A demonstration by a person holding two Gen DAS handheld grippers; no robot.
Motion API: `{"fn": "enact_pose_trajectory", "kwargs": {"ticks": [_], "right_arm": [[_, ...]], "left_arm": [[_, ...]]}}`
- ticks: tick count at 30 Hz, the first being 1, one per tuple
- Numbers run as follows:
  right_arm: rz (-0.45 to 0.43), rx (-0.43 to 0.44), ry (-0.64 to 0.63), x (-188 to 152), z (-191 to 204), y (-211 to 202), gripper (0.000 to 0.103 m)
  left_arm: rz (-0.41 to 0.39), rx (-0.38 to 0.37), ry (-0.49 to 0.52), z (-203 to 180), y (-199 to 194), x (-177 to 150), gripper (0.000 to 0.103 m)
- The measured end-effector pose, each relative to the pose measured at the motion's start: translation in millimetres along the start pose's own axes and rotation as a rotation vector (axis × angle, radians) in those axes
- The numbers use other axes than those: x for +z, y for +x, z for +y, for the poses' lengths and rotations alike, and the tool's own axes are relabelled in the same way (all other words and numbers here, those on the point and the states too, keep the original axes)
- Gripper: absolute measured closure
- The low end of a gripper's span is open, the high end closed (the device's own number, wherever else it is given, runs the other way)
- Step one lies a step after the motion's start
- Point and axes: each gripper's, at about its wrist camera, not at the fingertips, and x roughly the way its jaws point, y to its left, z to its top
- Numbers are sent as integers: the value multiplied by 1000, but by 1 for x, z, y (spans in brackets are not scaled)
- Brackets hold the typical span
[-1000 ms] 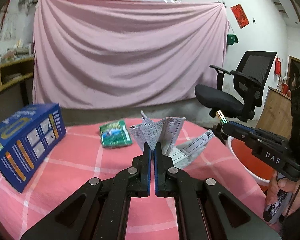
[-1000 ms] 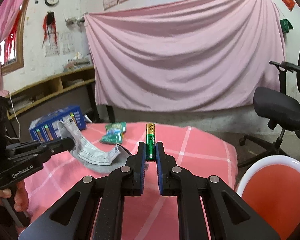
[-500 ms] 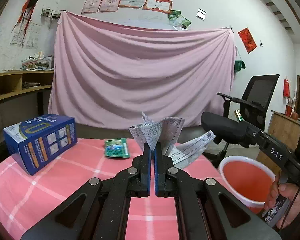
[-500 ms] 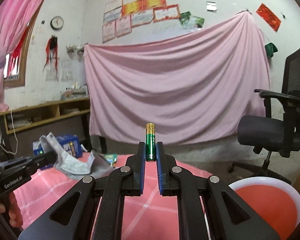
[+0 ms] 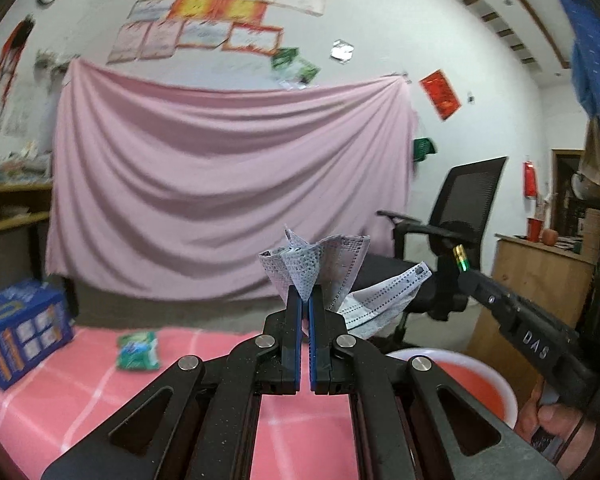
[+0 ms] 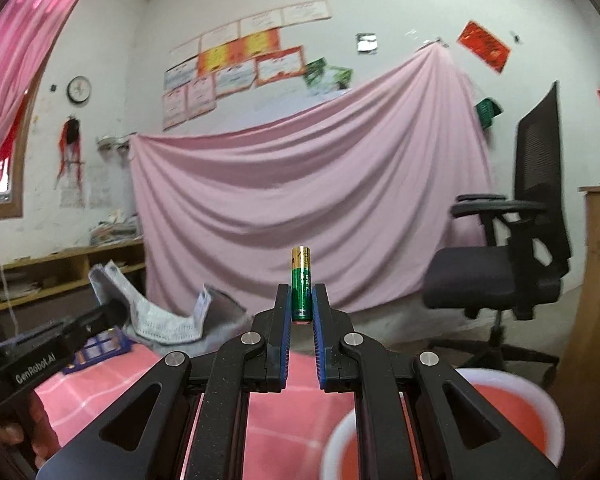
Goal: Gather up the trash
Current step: 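Carry both items over the bucket and open both tools to release them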
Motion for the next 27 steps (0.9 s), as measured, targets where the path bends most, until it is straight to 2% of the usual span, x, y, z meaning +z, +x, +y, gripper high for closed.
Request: {"fn": "enact_pose_trajectory", "kwargs": {"ticks": [4,8,16,27], "right_arm": [[-47,-67,11,3,-19,-14,95],[-56,-125,28,4,-38,-23,95],[41,-200,100,-6,-71,-16,94],[143,-208,130,-18,-81,-4,94]], "left_arm": [[-40,-56,57,-29,13,10,102],[-31,-97,92,-55,32,12,102],[69,-138,85,-87,66,-2,102],[254,-164,33,-92,107,-17,102]]}}
